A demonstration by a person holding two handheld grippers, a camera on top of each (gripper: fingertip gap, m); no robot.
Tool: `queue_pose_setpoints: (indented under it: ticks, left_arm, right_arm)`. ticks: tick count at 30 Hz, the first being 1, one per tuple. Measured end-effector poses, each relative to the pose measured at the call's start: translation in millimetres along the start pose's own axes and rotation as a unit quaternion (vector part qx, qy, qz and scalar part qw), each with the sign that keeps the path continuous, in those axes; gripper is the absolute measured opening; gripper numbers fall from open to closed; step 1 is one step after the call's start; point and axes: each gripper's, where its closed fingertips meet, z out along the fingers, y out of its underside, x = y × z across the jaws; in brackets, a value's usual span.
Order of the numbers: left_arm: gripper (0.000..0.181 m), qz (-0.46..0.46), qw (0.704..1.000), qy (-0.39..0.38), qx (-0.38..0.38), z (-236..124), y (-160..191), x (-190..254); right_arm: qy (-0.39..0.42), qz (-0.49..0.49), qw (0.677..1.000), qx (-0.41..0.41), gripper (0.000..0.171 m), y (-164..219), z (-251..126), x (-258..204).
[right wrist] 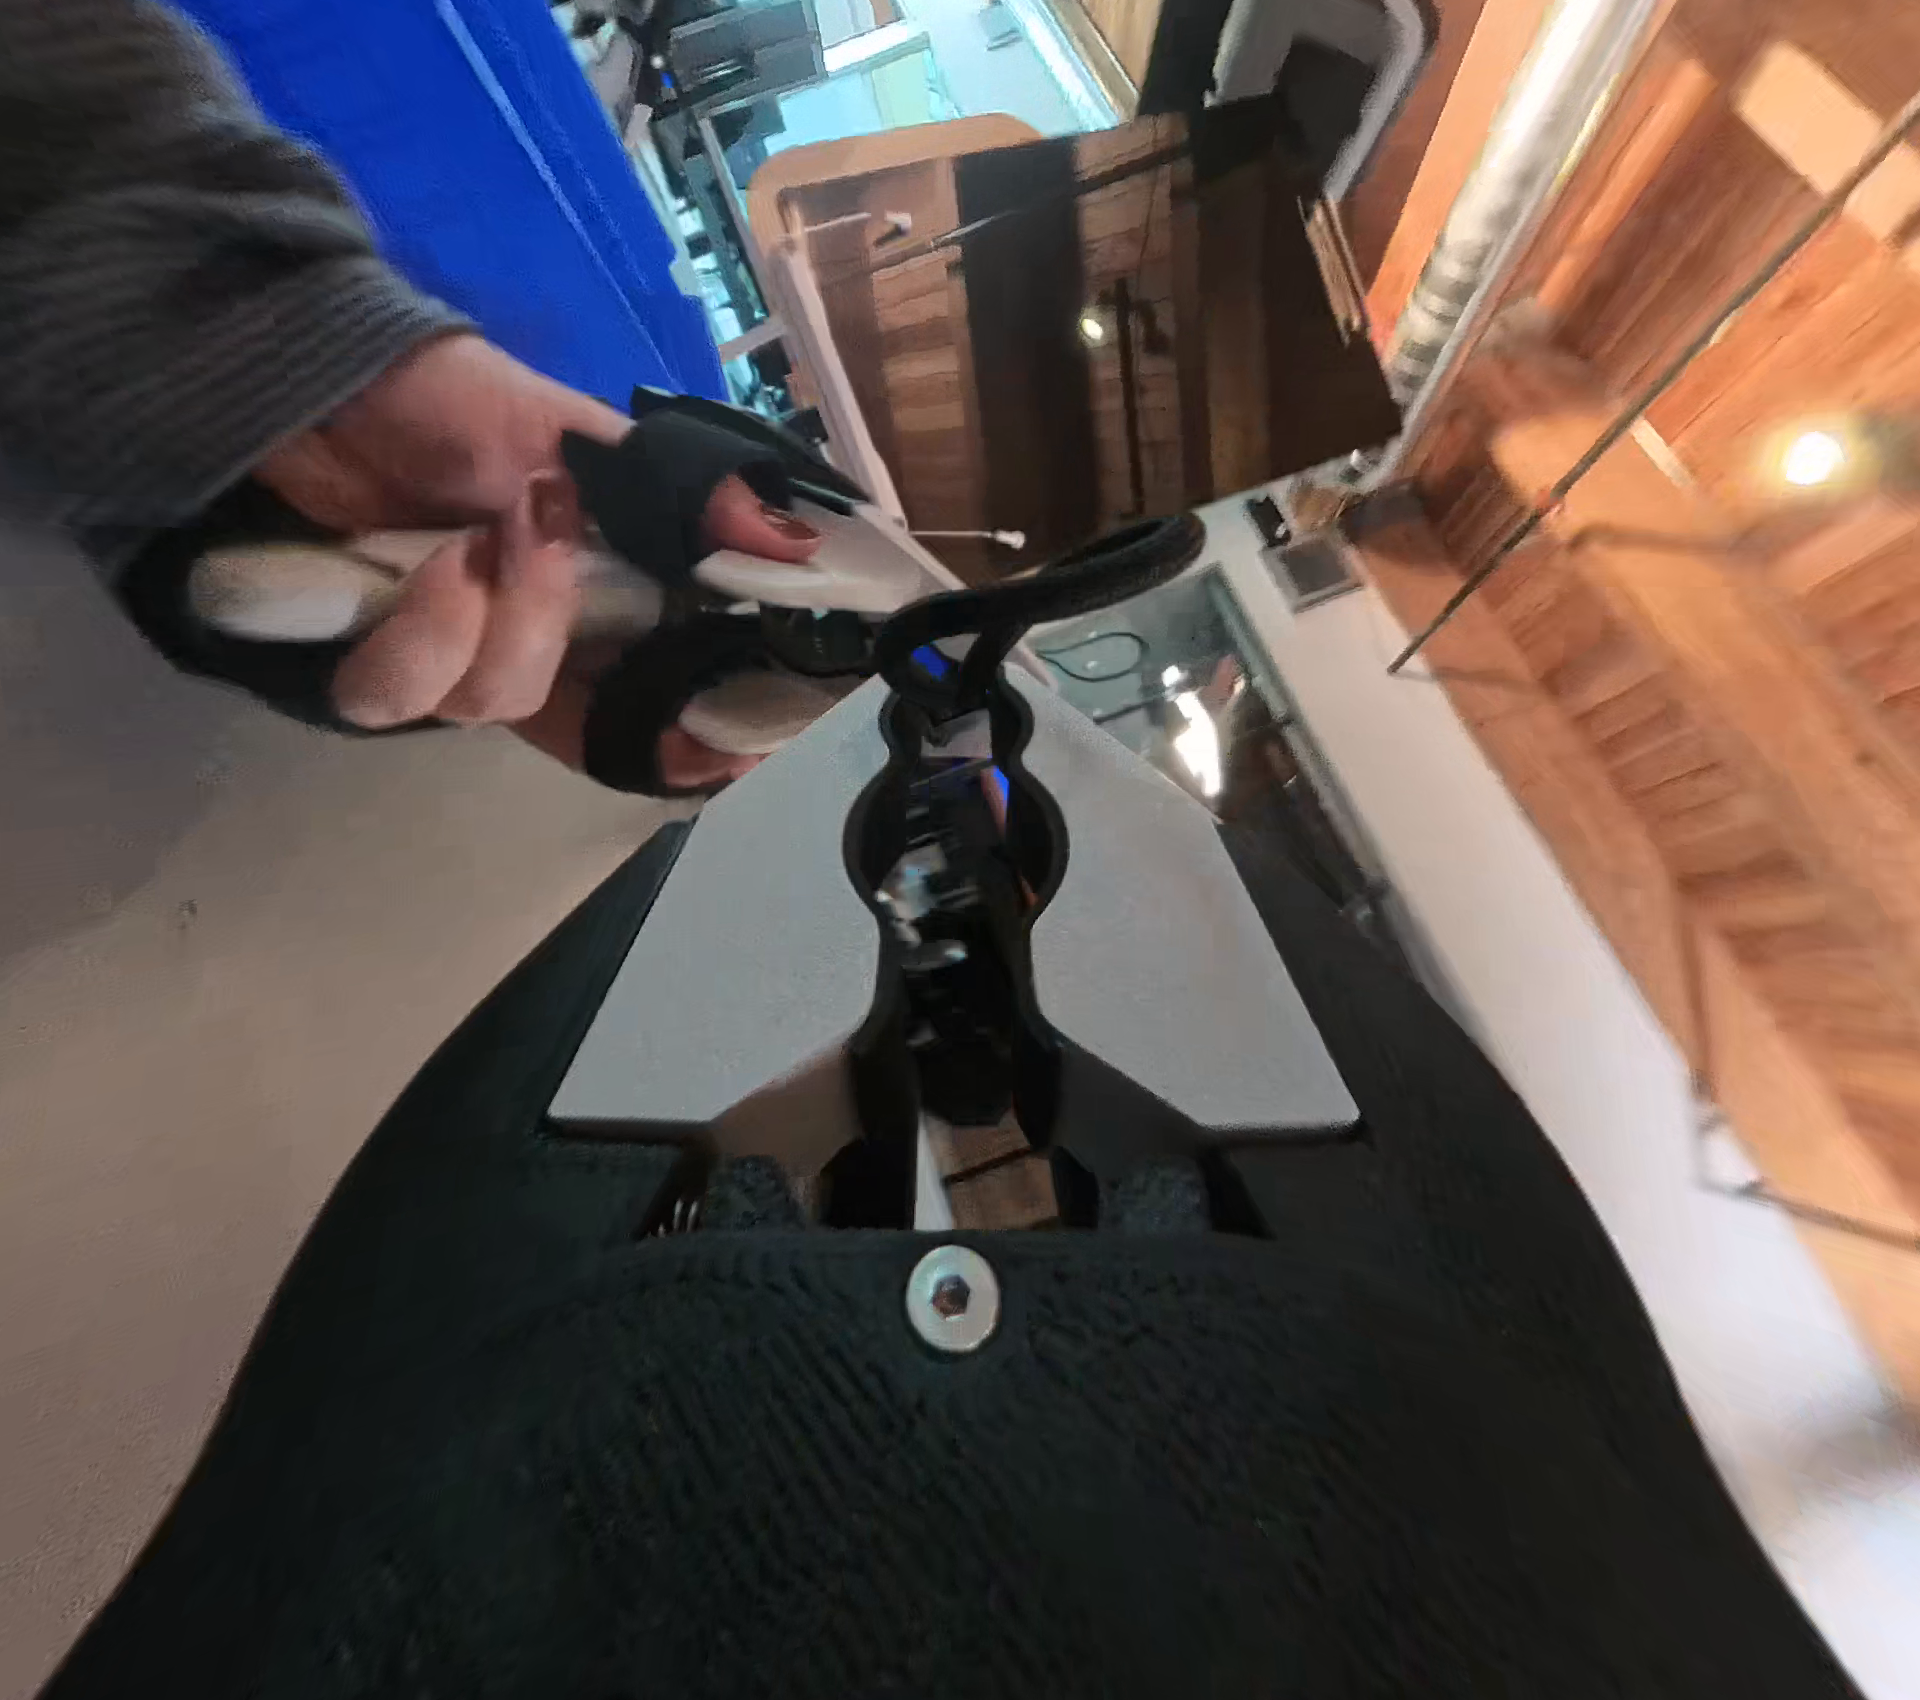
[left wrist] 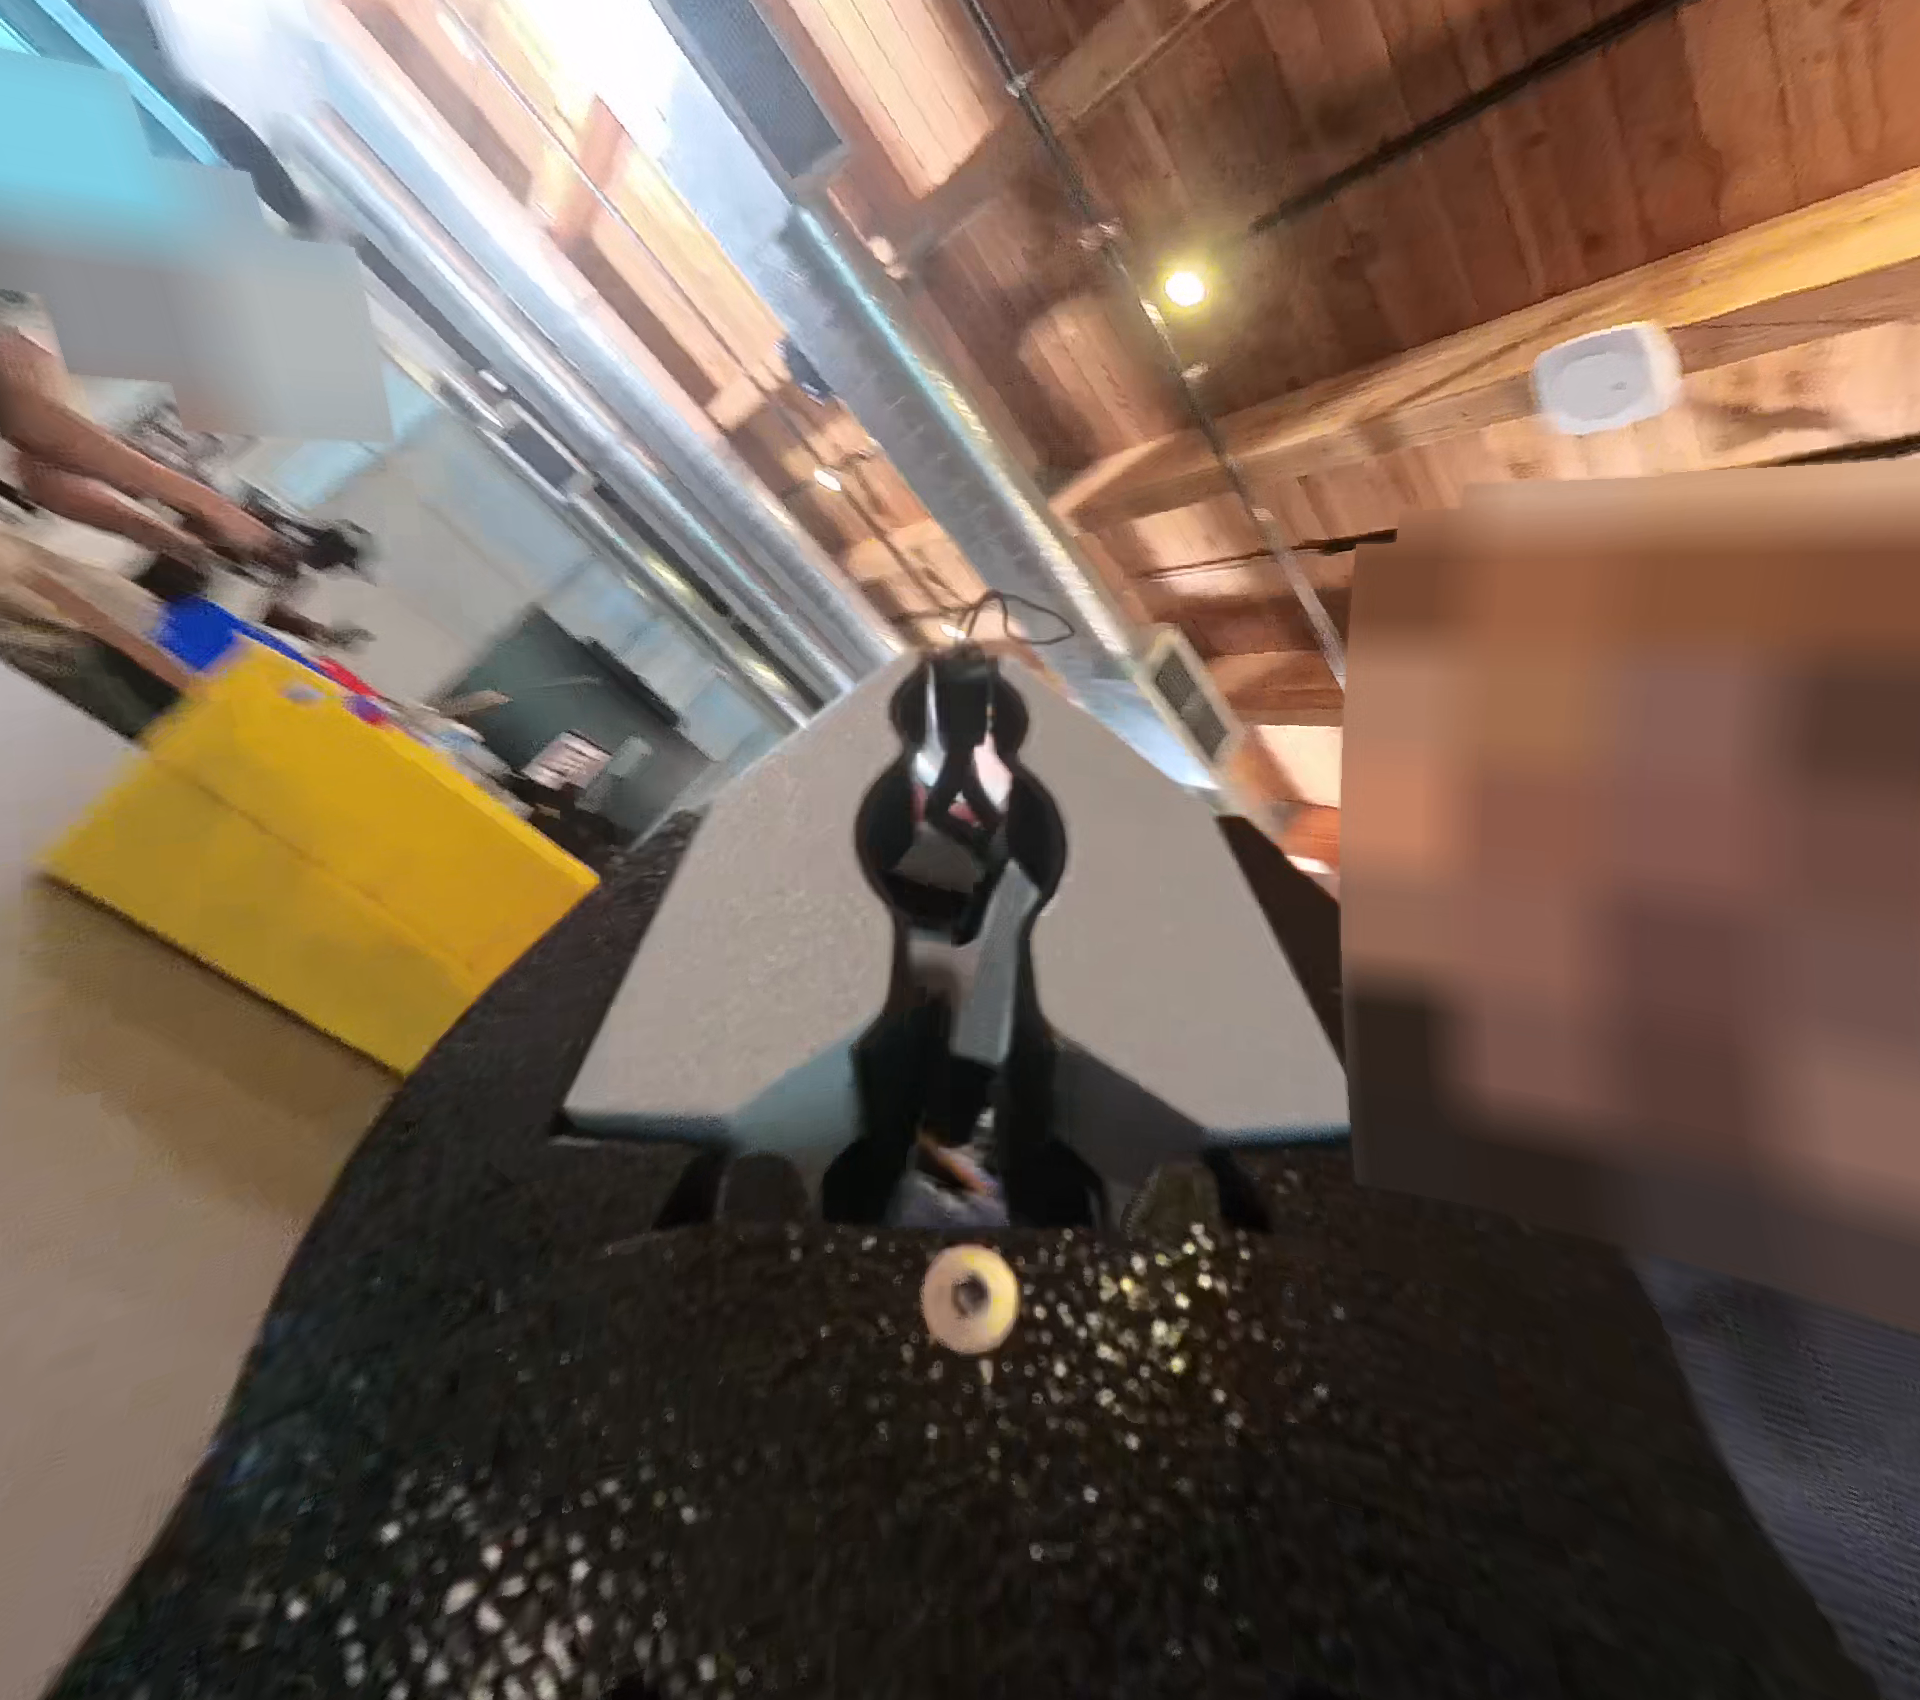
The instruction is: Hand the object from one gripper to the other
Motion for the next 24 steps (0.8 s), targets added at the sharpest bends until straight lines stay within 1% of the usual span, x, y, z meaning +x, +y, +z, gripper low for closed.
queue_pose_setpoints:
  ticks: [1,2,3,4,5,6,7,9,11,12,13,14,16,17,18,19,20,21,23,24]
  left_arm:
    - [0.031,0.035,0.999,-0.032,0.006,-2,-3,-6]
    - [0.063,0.071,0.994,-0.077,-0.007,-3,-3,-15]
    - [0.086,0.117,0.985,-0.124,-0.04,-4,1,-25]
    - [0.097,0.174,0.967,-0.167,-0.078,-6,7,-35]
    - [0.101,0.242,0.942,-0.209,-0.107,-9,9,-44]
    - [0.102,0.314,0.908,-0.245,-0.13,-12,10,-51]
    - [0.101,0.386,0.868,-0.273,-0.153,-15,10,-54]
    - [0.096,0.521,0.767,-0.317,-0.2,-19,9,-60]
    - [0.085,0.629,0.666,-0.32,-0.241,-18,15,-58]
    - [0.077,0.669,0.622,-0.317,-0.253,-17,19,-57]
    - [0.068,0.7,0.586,-0.313,-0.262,-16,24,-56]
    - [0.058,0.723,0.558,-0.307,-0.27,-15,29,-56]
    - [0.045,0.755,0.511,-0.307,-0.274,-14,33,-56]
    - [0.037,0.763,0.495,-0.303,-0.284,-14,36,-58]
    - [0.023,0.769,0.485,-0.303,-0.286,-14,36,-59]
    - [0.004,0.772,0.481,-0.303,-0.284,-14,36,-58]
    - [0.004,0.77,0.486,-0.301,-0.284,-14,37,-58]
    - [0.004,0.759,0.5,-0.304,-0.284,-14,36,-58]
    - [0.004,0.718,0.553,-0.318,-0.277,-14,32,-58]
    - [0.003,0.695,0.579,-0.334,-0.266,-16,25,-58]
  right_arm:
    - [0.004,0.053,0.999,-0.008,0.01,5,0,7]
    - [0.008,0.119,0.993,-0.016,0.01,12,-1,15]
    - [0.013,0.187,0.982,-0.017,0.01,17,-2,24]
    - [0.016,0.25,0.968,-0.015,0.01,23,-4,32]
    - [0.013,0.307,0.952,-0.017,0.01,29,-5,37]
    - [0.001,0.357,0.934,-0.02,0.01,34,-6,39]
    - [-0.014,0.407,0.913,-0.023,0.01,39,-6,39]
    - [-0.055,0.507,0.86,-0.024,0.01,44,-6,36]
    - [-0.094,0.596,0.797,-0.019,0.01,46,-7,31]
    - [-0.117,0.631,0.767,-0.012,0.01,44,-7,28]
    - [-0.137,0.662,0.736,-0.004,0.01,42,-8,25]
    - [-0.15,0.69,0.708,0.002,0.009,41,-9,24]
    - [-0.17,0.726,0.666,0.014,0.009,39,-9,22]
    - [-0.171,0.736,0.655,0.017,0.009,40,-10,21]
    - [-0.173,0.74,0.65,0.018,0.009,41,-10,21]
    - [-0.174,0.74,0.65,0.017,0.01,42,-10,20]
    - [-0.173,0.736,0.655,0.018,0.01,42,-10,21]
    - [-0.167,0.728,0.665,0.019,0.01,42,-9,22]
    - [-0.133,0.708,0.693,0.013,0.012,48,-8,27]
    - [-0.114,0.695,0.71,0.01,0.023,52,-8,32]
